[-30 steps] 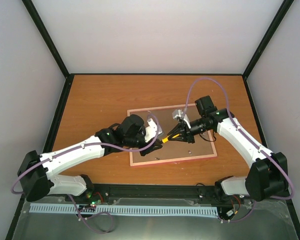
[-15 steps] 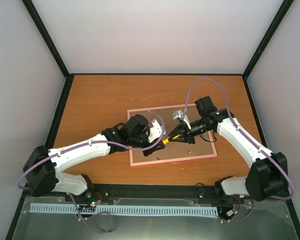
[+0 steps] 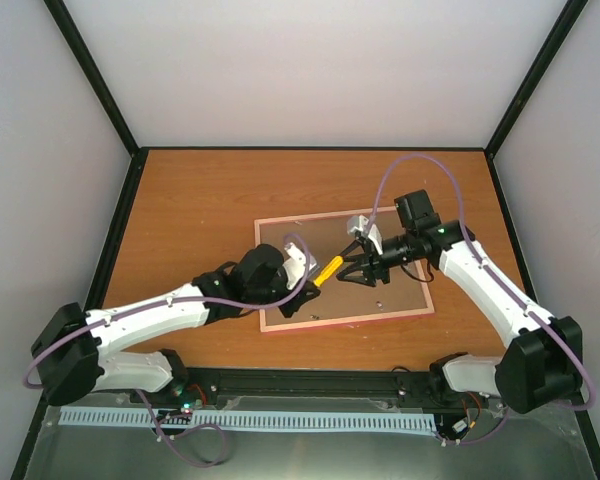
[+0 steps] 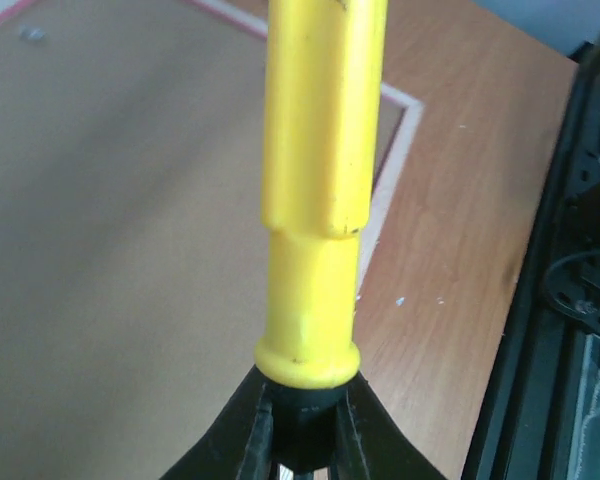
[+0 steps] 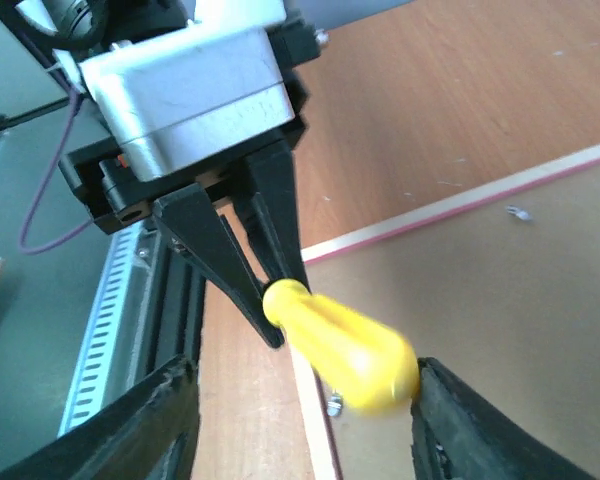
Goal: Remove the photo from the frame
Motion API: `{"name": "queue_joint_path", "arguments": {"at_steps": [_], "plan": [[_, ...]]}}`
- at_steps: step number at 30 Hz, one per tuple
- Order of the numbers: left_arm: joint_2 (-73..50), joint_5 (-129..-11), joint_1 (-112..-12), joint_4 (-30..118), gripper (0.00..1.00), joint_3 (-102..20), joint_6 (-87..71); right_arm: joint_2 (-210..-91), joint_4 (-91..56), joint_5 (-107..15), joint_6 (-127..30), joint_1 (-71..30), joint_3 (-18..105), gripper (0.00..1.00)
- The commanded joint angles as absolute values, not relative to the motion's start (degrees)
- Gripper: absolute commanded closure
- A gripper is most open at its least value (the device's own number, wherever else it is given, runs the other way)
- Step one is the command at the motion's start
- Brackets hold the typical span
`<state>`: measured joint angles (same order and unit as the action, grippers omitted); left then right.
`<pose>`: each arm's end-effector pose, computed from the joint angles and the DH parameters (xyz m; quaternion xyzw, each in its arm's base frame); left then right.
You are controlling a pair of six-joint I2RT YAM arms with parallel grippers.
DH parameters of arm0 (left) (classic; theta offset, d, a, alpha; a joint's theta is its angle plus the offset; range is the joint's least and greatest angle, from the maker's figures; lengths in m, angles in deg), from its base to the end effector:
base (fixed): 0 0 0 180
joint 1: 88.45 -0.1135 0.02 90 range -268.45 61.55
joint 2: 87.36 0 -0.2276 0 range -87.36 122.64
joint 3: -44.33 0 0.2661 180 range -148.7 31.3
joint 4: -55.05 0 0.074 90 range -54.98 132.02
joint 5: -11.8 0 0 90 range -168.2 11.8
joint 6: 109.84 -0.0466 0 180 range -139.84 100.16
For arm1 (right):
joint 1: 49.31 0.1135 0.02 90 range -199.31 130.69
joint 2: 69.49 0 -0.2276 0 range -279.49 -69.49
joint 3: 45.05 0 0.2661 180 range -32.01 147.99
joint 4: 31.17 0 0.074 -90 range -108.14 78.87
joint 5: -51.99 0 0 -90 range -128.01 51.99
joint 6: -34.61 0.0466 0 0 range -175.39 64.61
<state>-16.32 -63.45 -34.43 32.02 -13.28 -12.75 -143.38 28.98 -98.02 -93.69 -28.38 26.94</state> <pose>0.1670 -0.2503 0.1962 0.4056 0.7892 -0.3258 0.3264 0.2363 0.1336 0.2374 -0.5203 0.6709 0.4481 0.2800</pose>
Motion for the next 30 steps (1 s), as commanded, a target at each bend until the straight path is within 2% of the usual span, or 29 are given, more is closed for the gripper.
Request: {"name": "queue_joint_path", "arguments": {"at_steps": [1, 5, 12, 16, 23, 30], "plan": [[-19.1, -77.6, -34.4, 33.8, 0.97, -8.7, 3.4, -140.7, 22.0, -93.8, -88.3, -30.0, 25.3, 0.41], [-21.1, -85.8, -36.1, 24.4, 0.97, -6.0, 18.1, -142.3, 21.0, -91.4, -88.4, -30.4, 24.5, 0.38], [-30.8, -90.5, -42.3, 17.3, 0.97, 2.3, 32.2, -144.8, 22.1, -91.5, -89.6, -30.3, 24.9, 0.37], [-36.3, -93.9, -45.9, 14.3, 0.91, 5.6, 39.2, -145.0, 22.6, -91.1, -89.9, -30.3, 25.0, 0.37], [-40.5, -92.5, -50.7, 12.5, 0.84, 8.8, 45.2, -145.3, 22.3, -90.2, -90.1, -30.3, 24.7, 0.37], [-39.8, -85.6, -56.6, 14.9, 0.89, 13.2, 45.5, -145.0, 22.5, -89.6, -90.4, -30.3, 24.7, 0.38]]}}
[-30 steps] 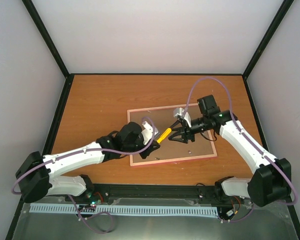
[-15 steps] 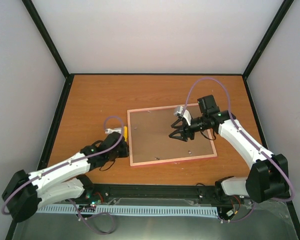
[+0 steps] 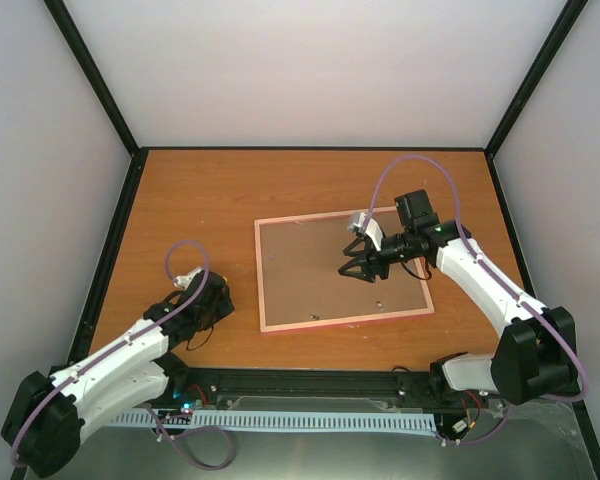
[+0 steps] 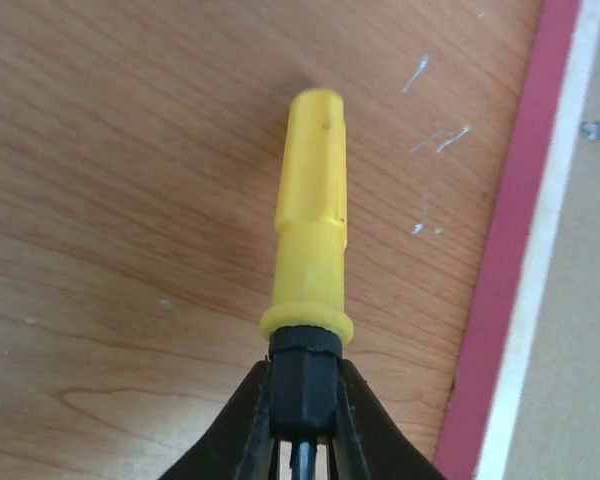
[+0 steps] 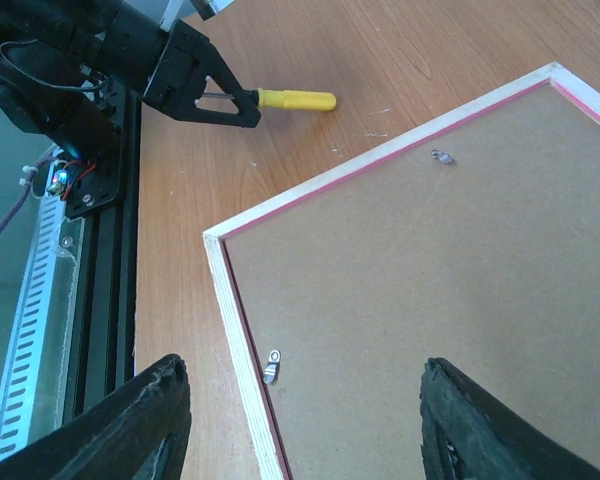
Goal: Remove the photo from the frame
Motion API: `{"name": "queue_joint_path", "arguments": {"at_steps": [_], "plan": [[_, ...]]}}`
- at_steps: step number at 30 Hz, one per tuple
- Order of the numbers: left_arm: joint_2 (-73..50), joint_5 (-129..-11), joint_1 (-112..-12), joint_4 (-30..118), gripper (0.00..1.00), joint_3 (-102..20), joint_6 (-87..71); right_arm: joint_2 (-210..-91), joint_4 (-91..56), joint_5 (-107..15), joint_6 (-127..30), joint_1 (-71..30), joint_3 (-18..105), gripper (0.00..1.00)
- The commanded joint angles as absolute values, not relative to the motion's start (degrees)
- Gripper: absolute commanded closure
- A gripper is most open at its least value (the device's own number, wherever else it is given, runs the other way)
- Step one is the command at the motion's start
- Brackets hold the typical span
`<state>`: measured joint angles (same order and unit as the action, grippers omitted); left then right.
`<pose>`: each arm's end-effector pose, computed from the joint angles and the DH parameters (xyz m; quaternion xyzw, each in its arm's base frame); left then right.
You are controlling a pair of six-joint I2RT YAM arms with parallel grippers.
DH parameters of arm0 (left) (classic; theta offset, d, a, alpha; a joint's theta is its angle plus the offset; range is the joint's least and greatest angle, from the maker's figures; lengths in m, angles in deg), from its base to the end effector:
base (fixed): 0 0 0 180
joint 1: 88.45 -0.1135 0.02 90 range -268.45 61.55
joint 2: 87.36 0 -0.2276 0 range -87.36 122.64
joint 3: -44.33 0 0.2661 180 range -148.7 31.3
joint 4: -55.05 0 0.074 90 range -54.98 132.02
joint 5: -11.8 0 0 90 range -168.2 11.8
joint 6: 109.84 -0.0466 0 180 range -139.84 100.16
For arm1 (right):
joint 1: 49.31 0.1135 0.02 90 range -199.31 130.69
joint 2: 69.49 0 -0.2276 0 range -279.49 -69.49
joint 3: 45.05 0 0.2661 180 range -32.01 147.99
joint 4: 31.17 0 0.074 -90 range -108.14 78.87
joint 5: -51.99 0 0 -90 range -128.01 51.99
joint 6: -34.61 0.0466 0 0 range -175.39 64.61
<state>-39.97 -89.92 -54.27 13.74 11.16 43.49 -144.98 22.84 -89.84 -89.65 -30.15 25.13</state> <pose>0.1638 -0.0998 0.1170 -0.2684 0.9119 -0.1573 0.2676 0.2528 0.1266 0.2208 -0.4932 0.7229 0.3865 0.2913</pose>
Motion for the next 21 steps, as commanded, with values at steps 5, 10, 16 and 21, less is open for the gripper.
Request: {"name": "queue_joint_path", "arguments": {"at_steps": [5, 10, 16, 21], "plan": [[-39.4, -85.1, -56.9, 17.1, 0.92, 15.4, 46.4, -145.4, 23.0, -89.5, -90.6, -30.2, 25.0, 0.39], [-39.9, -85.1, -56.9, 17.1, 0.92, 16.7, 46.8, -145.2, 23.0, -89.4, -90.6, -30.3, 24.8, 0.39], [-41.4, -84.8, -56.9, 15.9, 0.88, 17.3, 48.1, -145.8, 23.2, -89.3, -90.7, -30.3, 25.0, 0.39], [-42.6, -85.8, -56.9, 15.5, 0.82, 18.0, 48.9, -145.8, 23.2, -89.4, -90.9, -30.3, 24.9, 0.39]]}}
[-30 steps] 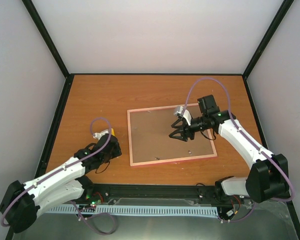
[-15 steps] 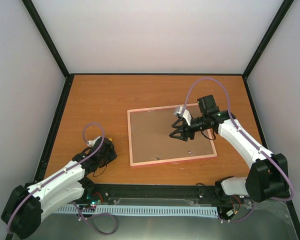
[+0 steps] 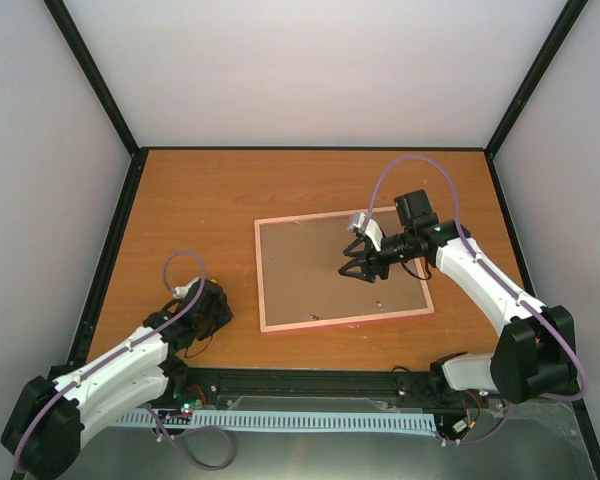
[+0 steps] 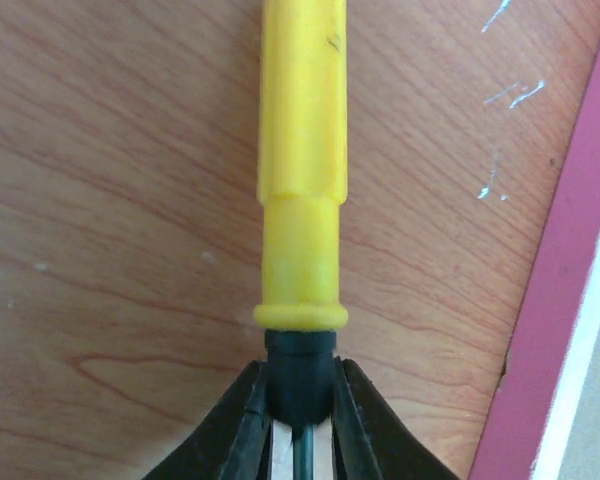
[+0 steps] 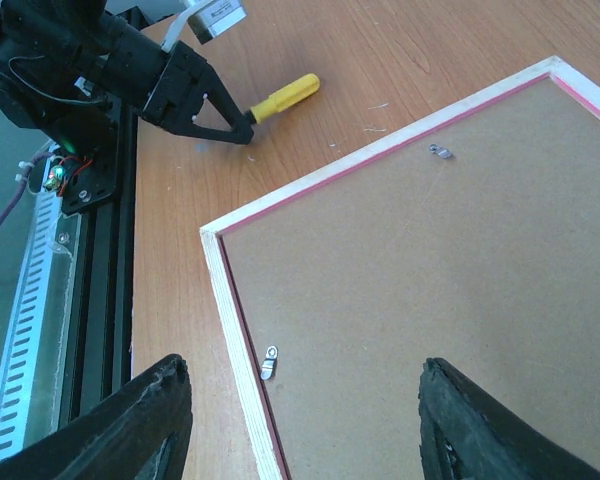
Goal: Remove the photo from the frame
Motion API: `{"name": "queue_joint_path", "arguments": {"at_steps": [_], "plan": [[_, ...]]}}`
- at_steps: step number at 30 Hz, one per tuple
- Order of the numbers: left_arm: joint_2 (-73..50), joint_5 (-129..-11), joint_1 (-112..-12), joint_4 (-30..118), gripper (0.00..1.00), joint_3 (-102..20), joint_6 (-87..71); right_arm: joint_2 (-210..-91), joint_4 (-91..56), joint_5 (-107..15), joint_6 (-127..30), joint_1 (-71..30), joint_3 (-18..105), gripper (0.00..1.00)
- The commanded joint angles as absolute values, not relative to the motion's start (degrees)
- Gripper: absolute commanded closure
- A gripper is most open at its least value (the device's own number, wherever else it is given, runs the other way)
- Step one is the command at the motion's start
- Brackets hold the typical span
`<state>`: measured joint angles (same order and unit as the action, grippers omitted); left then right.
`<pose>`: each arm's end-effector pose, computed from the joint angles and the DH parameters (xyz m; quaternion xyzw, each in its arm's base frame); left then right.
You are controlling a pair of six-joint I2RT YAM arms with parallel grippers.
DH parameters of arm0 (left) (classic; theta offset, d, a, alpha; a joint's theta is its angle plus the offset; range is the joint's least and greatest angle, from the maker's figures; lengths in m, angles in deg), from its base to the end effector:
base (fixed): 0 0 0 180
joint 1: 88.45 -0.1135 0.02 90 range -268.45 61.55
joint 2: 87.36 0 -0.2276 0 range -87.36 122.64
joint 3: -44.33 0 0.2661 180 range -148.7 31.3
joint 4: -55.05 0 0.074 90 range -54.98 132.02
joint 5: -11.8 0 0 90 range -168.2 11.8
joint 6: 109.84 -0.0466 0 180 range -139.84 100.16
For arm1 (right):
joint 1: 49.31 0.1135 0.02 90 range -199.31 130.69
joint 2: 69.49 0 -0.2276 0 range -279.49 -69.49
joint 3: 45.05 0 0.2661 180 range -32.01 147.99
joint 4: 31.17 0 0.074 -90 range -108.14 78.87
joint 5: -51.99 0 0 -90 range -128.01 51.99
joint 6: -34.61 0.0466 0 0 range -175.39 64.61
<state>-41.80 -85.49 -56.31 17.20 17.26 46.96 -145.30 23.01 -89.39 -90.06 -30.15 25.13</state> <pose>0.1553 -0.0906 0.0915 -0.3021 0.9064 -0.1801 0.2340 0.2534 0.1266 0.2189 -0.4945 0.7247 0.3830 0.2890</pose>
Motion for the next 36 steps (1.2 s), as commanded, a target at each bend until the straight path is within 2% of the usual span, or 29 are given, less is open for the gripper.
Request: {"name": "queue_joint_path", "arguments": {"at_steps": [1, 3, 5, 14, 19, 22, 26, 30, 36], "plan": [[-42.5, -85.8, -56.9, 15.3, 0.82, 17.9, 49.2, -146.1, 23.2, -89.4, -91.0, -30.2, 24.9, 0.39], [-42.2, -85.8, -56.9, 15.2, 0.79, 17.9, 49.5, -146.4, 23.6, -89.5, -91.1, -30.2, 25.1, 0.39], [-41.9, -85.8, -56.9, 15.2, 0.73, 18.0, 49.6, -146.4, 23.8, -89.5, -91.2, -30.3, 25.2, 0.39], [-41.6, -85.7, -56.9, 11.5, 0.71, 15.3, 50.9, -146.3, 24.0, -89.4, -91.4, -30.3, 25.2, 0.39], [-44.5, -85.6, -56.9, 5.0, 0.55, 5.9, 49.6, -146.5, 23.8, -89.4, -91.2, -30.2, 25.2, 0.39], [-45.6, -86.2, -56.9, 5.1, 0.50, 0.9, 45.4, -147.1, 23.8, -89.6, -90.8, -30.2, 25.3, 0.39], [-45.2, -88.9, -56.9, 9.6, 0.48, -2.9, 37.7, -147.0, 24.0, -88.7, -90.9, -30.3, 25.7, 0.39], [-42.1, -90.0, -56.9, 18.4, 0.42, -5.0, 30.1, -145.4, 26.3, -82.4, -92.9, -30.2, 27.2, 0.40], [-33.6, -79.8, -56.8, 40.9, 0.38, 0.4, 18.6, -140.7, 28.9, -64.7, -99.8, -26.3, 21.9, 0.45]]}}
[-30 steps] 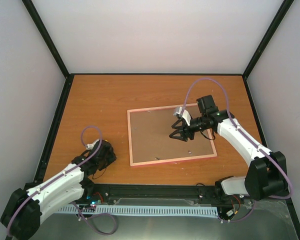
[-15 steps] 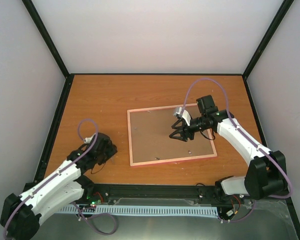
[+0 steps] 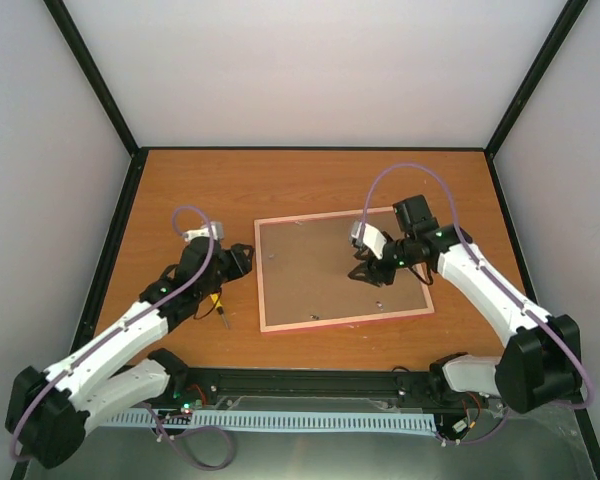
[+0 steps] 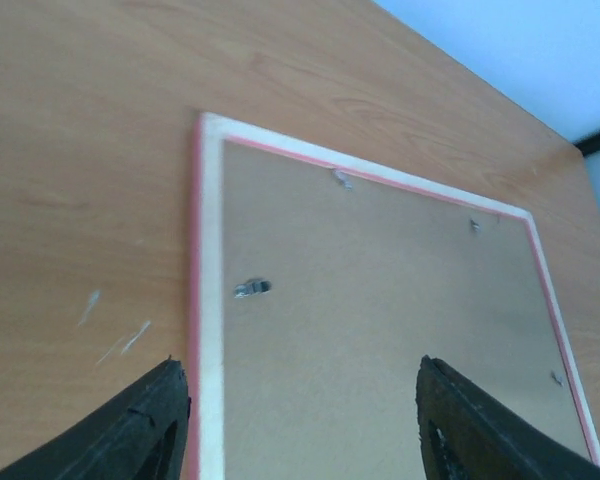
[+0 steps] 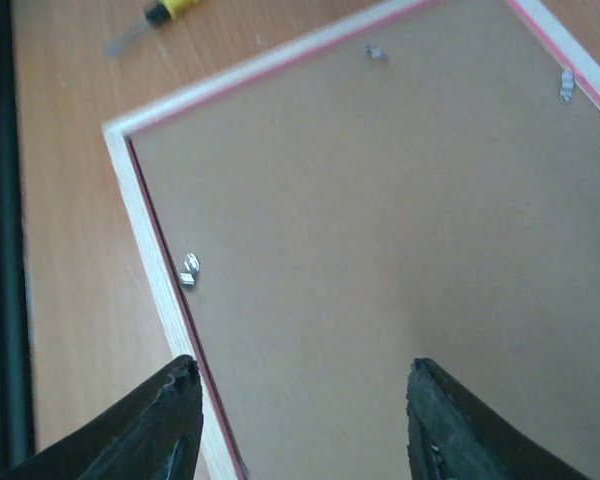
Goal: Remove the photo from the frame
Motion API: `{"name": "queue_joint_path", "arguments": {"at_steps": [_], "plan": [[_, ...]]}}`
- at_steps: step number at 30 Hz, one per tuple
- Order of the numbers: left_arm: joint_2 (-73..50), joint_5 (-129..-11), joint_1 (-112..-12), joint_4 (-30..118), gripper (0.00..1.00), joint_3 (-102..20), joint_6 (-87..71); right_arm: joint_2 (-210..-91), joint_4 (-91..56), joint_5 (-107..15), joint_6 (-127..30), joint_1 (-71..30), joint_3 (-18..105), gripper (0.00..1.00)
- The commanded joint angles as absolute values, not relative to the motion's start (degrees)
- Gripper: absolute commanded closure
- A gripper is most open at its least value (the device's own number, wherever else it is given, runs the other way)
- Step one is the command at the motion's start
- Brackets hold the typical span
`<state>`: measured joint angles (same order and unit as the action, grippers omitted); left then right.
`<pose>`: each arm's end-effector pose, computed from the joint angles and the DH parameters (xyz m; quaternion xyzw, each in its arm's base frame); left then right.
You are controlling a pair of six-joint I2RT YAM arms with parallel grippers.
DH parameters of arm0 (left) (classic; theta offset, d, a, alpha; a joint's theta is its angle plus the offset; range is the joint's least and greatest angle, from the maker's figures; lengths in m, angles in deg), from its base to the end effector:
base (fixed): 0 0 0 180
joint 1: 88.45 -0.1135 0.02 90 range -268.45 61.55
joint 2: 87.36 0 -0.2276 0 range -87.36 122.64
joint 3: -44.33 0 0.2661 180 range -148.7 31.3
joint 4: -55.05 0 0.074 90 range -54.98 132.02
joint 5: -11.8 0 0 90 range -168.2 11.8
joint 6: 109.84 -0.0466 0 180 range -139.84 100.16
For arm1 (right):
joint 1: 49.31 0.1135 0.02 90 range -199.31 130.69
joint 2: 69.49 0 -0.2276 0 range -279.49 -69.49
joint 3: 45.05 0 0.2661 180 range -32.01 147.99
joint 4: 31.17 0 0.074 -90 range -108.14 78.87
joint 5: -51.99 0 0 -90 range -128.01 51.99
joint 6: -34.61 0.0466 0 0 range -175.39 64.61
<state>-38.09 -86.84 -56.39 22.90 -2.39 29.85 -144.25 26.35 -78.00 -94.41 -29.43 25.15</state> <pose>0.2038 -0.1194 0.2058 -0.1699 0.8675 -0.2524 0.3936 0.2501 0.1223 0.2150 -0.5202 0.7536 0.2895 0.2787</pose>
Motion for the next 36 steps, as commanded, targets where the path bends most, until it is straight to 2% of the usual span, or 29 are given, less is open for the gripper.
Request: {"name": "queue_joint_path", "arguments": {"at_steps": [1, 6, 9, 12, 14, 27, 36], "plan": [[-32.4, -78.8, -56.5, 44.8, 0.41, 2.0, 17.2, -140.0, 29.1, -62.5, -100.5, -25.0, 20.4, 0.46], [-34.1, -83.1, -49.8, 66.8, 0.44, 16.2, 12.8, -136.4, 29.2, -56.8, -104.6, -19.2, 13.1, 0.51], [-32.6, -83.7, -48.4, 66.7, 0.44, 16.5, 12.4, -135.7, 27.5, -53.5, -105.5, -17.2, 9.8, 0.52], [-33.2, -92.2, -46.8, 62.4, 0.45, 16.9, 18.6, -135.8, 25.3, -53.0, -105.1, -16.7, 8.1, 0.52], [-34.1, -93.7, -46.8, 63.0, 0.45, 18.3, 20.2, -136.6, 23.6, -52.2, -105.1, -16.2, 7.4, 0.52], [-34.9, -93.3, -46.8, 64.0, 0.45, 19.6, 21.1, -142.9, 19.1, -47.6, -107.2, -12.9, 3.5, 0.59], [-38.0, -88.8, -46.9, 62.9, 0.41, 17.9, 15.1, -145.2, 15.9, -45.7, -106.9, -12.7, 1.3, 0.66]]}}
